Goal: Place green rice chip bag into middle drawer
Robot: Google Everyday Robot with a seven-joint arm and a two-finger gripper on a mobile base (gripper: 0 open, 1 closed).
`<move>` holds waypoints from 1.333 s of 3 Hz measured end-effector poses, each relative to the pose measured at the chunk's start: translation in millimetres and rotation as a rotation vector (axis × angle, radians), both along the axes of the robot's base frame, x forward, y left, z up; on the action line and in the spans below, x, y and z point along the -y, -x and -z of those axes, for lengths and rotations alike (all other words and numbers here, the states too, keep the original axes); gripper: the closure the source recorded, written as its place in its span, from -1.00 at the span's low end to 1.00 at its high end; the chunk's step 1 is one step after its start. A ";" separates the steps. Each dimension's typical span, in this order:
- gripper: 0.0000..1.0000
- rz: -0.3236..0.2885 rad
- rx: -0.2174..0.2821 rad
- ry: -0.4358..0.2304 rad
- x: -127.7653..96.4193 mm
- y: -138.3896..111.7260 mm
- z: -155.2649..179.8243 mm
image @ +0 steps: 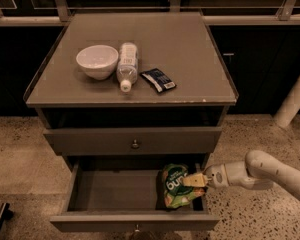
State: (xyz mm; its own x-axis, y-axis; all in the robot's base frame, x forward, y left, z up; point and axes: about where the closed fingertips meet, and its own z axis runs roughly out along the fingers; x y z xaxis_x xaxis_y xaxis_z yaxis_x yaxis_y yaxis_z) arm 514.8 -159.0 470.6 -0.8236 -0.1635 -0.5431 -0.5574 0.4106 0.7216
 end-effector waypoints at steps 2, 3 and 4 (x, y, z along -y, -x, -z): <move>0.19 0.011 0.003 0.008 -0.1 -2.8 2.7; -0.27 0.011 0.003 0.008 -0.1 -2.8 2.7; -0.74 0.011 0.003 0.008 -0.1 -2.8 2.7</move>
Offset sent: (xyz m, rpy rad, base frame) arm 0.0028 0.0000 -0.0027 -0.0081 -0.0027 -0.0108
